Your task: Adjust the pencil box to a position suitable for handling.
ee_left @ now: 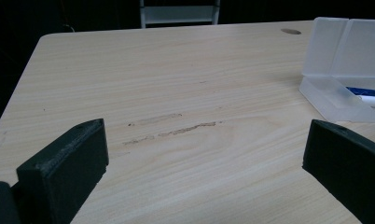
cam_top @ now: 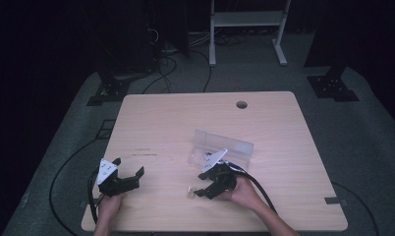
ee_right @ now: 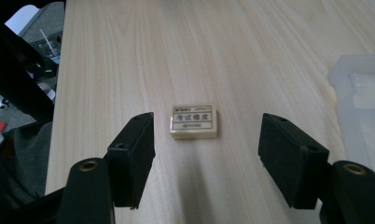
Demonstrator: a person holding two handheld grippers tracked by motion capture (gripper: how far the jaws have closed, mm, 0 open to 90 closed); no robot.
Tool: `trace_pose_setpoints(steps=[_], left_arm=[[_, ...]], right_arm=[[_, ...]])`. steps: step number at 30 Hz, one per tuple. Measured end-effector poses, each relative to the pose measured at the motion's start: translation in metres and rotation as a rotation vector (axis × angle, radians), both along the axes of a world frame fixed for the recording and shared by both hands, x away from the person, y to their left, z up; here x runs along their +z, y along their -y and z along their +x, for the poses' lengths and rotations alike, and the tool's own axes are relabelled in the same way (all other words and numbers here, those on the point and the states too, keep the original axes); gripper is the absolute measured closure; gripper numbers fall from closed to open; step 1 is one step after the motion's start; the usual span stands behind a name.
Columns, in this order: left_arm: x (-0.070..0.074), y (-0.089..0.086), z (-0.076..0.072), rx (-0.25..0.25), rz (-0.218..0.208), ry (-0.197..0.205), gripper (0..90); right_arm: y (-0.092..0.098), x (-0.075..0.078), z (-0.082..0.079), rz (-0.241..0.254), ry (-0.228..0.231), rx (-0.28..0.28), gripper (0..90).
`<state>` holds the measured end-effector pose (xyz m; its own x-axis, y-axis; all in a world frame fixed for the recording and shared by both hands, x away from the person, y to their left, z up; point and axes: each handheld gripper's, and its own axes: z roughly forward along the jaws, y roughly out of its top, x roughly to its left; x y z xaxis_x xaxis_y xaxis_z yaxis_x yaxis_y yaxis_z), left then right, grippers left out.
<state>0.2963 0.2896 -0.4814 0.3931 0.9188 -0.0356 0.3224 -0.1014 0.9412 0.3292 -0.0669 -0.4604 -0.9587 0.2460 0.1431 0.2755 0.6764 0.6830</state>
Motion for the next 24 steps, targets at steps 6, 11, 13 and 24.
trace_pose_setpoints(steps=[6, 11, 13, 24], left_arm=[[0.000, 0.000, 0.000, 0.000, 0.000, 0.000, 0.0], [0.000, 0.000, 0.000, 0.000, 0.000, 0.000, 0.0], [0.000, 0.000, 0.000, 0.000, 0.000, 0.001, 0.0], [0.000, 0.000, 0.000, 0.000, -0.001, 0.000, 0.0]], right_arm=[[-0.009, -0.005, -0.003, -0.003, -0.004, 0.012, 34.1], [-0.017, -0.009, -0.006, -0.016, 0.001, 0.025, 36.0], [-0.020, -0.011, -0.007, -0.020, 0.005, 0.025, 37.2], [-0.030, -0.019, -0.007, -0.052, 0.022, 0.024, 46.1]])
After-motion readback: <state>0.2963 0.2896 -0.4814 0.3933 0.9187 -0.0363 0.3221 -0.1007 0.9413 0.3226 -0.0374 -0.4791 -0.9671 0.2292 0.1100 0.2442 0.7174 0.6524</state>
